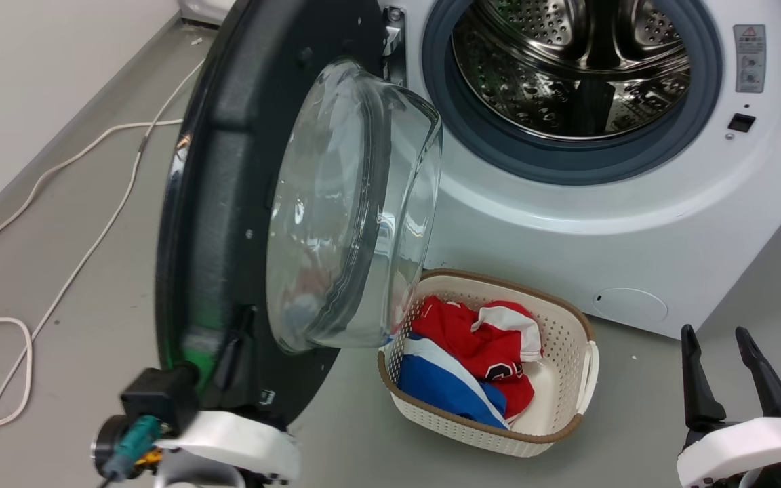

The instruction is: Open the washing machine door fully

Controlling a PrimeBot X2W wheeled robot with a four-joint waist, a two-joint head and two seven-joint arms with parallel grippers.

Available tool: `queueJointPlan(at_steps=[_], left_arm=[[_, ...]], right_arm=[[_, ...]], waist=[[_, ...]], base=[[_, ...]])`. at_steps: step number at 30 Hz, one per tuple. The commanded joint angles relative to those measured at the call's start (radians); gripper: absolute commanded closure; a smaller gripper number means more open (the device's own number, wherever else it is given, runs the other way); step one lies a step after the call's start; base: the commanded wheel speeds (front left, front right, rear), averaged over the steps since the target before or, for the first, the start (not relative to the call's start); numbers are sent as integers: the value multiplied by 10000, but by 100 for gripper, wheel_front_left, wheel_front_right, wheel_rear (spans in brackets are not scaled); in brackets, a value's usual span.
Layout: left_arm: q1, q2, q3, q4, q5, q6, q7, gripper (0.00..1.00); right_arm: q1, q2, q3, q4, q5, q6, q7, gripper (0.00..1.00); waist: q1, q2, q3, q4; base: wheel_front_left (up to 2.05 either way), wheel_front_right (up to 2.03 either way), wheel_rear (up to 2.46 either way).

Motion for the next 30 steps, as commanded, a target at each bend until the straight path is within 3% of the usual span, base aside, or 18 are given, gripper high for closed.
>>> queueJointPlan(at_steps=[1, 7, 11, 16, 24, 30], left_arm=[[101, 177, 219, 46, -52, -56, -69, 100], [208, 733, 1322, 561, -543, -1036, -58, 100], [66, 1113, 1863, 1124, -742, -1970, -49, 100], [-140, 965, 3071, 1983, -998, -2907, -51, 100], [-556, 308, 5622, 3412, -487, -4166, -52, 100], [-1020, 101, 6569, 4471, -12, -5129, -51, 100]], right_arm=[[-59, 9, -10, -68, -31, -3, 21, 0], [-129, 9, -34, -376, -114, -3, 149, 0], [-215, 9, -35, -632, -247, -3, 318, 0], [-319, 9, 51, -907, -409, -3, 508, 0], [-522, 9, 0, -1212, -525, -3, 719, 0], [-723, 9, -3, -1326, -606, -3, 833, 0]], waist=[[0, 0, 74, 83], [0, 0, 306, 179], [0, 0, 591, 118], [0, 0, 962, -21], [0, 0, 1575, -156], [0, 0, 1841, -238]], base=[[0, 0, 0], [0, 0, 0], [0, 0, 0], [0, 0, 0], [0, 0, 0], [0, 0, 0]])
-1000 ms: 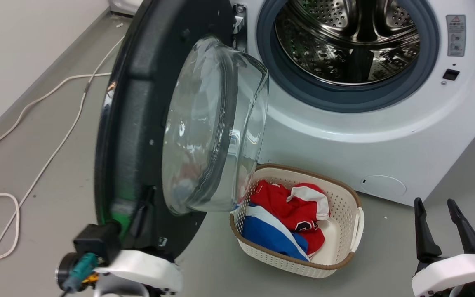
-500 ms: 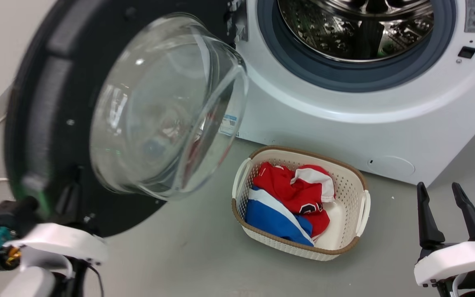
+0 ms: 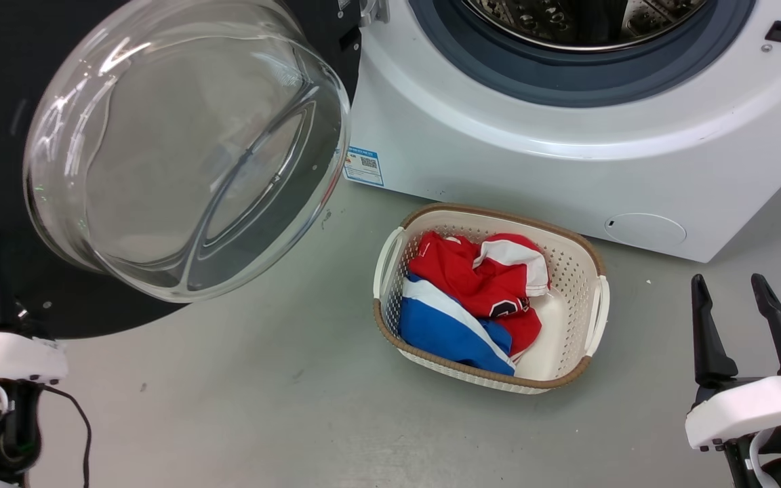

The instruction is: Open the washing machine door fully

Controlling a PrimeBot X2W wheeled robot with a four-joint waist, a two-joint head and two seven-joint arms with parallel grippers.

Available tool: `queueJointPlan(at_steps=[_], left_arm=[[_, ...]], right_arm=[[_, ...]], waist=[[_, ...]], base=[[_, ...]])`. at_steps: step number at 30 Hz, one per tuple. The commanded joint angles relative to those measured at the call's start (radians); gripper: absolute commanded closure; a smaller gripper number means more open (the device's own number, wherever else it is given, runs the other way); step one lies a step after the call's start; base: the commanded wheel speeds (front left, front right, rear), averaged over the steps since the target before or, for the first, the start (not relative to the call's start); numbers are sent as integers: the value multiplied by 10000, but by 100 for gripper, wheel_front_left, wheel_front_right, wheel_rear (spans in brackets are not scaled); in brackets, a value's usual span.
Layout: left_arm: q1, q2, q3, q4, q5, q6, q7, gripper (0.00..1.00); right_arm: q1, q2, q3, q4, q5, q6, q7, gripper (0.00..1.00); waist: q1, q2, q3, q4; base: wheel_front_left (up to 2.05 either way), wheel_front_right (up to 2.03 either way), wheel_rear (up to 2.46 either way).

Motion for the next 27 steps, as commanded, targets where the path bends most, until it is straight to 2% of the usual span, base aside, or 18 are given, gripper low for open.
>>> queueJointPlan(at_steps=[1, 6, 10, 21, 27], left_arm=[[-193, 47, 172, 262, 84, -122, -22, 100], [-495, 37, 469, 1048, 384, -597, -22, 100], [-310, -187, 645, 1207, 716, -769, -22, 100], [1519, -1297, 761, -294, 1870, -496, -22, 100], [2736, -1732, 16, -1322, 2536, -247, 146, 100]], right_arm=[[-124, 9, -7, -62, -12, -3, 30, 0], [-191, 10, 19, -20, -24, -3, 13, 0], [-111, 10, 6, 75, 80, -3, -58, 0], [399, 11, 73, 599, 481, -3, -354, 0], [718, 10, 239, 785, 601, -3, -474, 0]], waist=[[-1, -1, 45, -28], [-1, -1, 32, -109], [-1, -1, -148, -175], [-1, -1, -1413, -256], [-1, -1, -2115, -433]], base=[[0, 0, 0], [0, 0, 0], [0, 0, 0], [0, 0, 0], [0, 0, 0]])
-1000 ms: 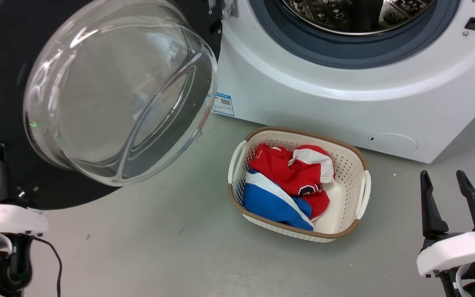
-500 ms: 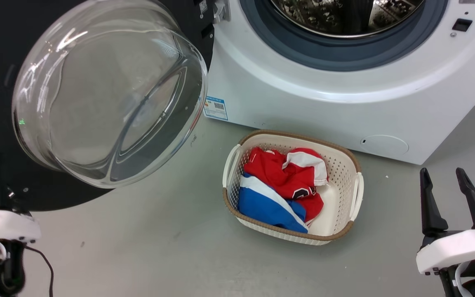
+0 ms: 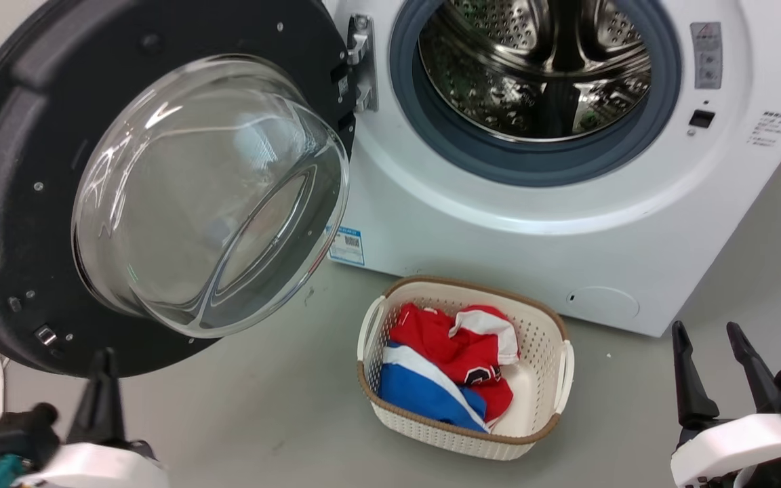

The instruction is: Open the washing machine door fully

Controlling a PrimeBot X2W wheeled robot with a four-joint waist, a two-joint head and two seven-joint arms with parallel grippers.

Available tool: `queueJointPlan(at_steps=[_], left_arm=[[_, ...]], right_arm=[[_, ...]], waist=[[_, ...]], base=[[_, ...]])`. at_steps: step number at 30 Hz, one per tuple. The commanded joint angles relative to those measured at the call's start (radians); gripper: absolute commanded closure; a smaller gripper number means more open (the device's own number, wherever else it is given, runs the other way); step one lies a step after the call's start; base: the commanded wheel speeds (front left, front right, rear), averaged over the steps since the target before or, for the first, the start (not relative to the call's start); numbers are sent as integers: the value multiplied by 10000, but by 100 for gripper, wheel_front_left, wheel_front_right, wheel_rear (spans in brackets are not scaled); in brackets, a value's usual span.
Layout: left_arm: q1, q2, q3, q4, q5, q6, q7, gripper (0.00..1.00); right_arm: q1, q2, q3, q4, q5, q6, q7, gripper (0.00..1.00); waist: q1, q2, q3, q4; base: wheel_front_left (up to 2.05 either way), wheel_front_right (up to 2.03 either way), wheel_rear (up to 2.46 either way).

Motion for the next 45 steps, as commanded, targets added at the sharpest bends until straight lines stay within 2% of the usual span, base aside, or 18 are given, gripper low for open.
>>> queueJointPlan(at_steps=[1, 7, 14, 15, 16, 17, 29, 45], left_arm=[[212, -117, -270, -254, 160, 31, 118, 100], [690, -644, -1018, -773, 242, 41, 366, 100], [361, -879, -1709, -887, 566, 5, 550, 100], [296, -841, -1779, -850, 614, -38, 568, 67], [237, -815, -1800, -800, 657, -72, 567, 41], [181, -827, -1829, -757, 658, -81, 554, 1], [-258, -673, -1985, -90, 897, 52, 579, 0], [-502, -457, -1953, 285, 1241, 407, 270, 0]], right_arm=[[111, 10, 33, 8, 63, -3, -71, 0], [206, 10, 249, 87, 139, -3, -158, 0], [320, 11, 451, 195, -42, -3, -201, 0], [309, 10, 462, 199, -26, -3, -219, 0], [279, 10, 514, 208, -52, -3, -226, 0], [247, 10, 573, 222, -74, -3, -214, 0], [344, 10, 842, 339, -165, -3, -232, 0], [42, 11, 947, 543, -211, -3, -339, 0]], waist=[[0, 0, -278, -173], [0, 0, -602, -696], [0, 0, -828, -1357], [0, 0, -835, -1465], [0, 0, -839, -1591], [0, 0, -843, -1732], [0, 0, -855, -2757], [0, 0, -708, -2739]], base=[[0, 0, 0], [0, 0, 0], [0, 0, 0], [0, 0, 0], [0, 0, 0], [0, 0, 0], [0, 0, 0], [0, 0, 0]])
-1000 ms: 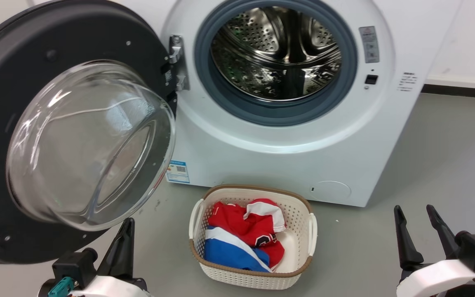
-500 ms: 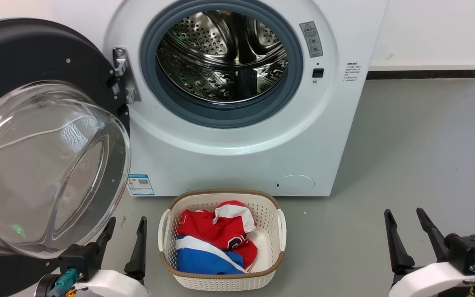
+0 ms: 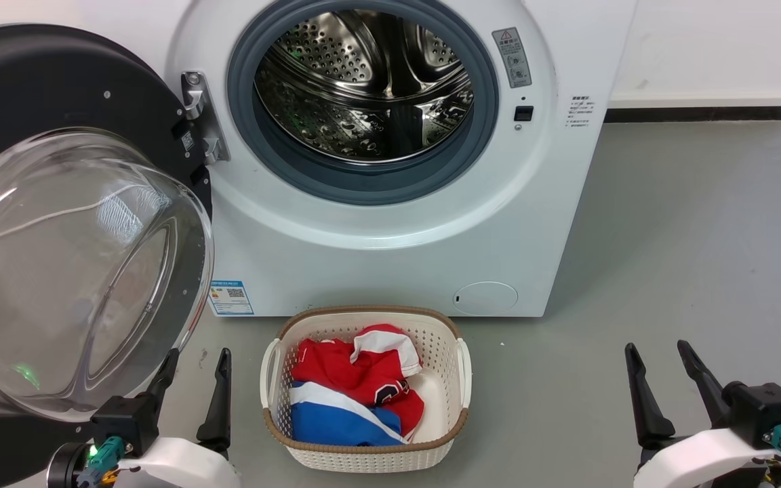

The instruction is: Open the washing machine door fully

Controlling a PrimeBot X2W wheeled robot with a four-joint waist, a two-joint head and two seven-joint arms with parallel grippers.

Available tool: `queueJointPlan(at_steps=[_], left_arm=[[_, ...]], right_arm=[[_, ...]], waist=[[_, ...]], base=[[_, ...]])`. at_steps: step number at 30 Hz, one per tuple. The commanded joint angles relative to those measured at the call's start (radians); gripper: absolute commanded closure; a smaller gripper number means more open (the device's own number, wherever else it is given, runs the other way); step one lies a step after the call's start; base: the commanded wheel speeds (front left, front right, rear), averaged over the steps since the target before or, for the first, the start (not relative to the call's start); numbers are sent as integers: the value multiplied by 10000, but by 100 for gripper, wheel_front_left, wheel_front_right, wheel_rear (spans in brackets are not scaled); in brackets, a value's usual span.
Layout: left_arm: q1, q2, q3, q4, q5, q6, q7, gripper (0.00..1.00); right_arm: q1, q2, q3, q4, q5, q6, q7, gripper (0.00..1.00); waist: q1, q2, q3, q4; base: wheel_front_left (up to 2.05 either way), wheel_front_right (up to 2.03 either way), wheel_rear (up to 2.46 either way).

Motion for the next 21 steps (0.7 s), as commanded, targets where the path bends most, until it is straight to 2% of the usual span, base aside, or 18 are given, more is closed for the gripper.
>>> queueJointPlan(at_steps=[1, 19, 20, 21], left_arm=[[-129, 42, -3, 16, 36, 48, -48, 0], [-144, 191, -128, -7, -37, 45, -124, 0], [-20, 172, -132, 11, -16, 55, -71, 100], [-5, 151, -129, 50, -25, 51, -60, 100]], right_arm=[[-177, 12, 21, 18, -82, -3, -49, 0], [-240, 12, 71, 208, -42, -3, -215, 0], [-140, 2, 67, 192, -59, 0, -179, 100], [-121, 2, 72, 240, -50, 0, -178, 100]], waist=[[0, 0, 16, 35], [0, 0, 123, 122], [0, 0, 124, 122], [0, 0, 124, 122]], base=[[0, 0, 0], [0, 0, 0], [0, 0, 0], [0, 0, 0]])
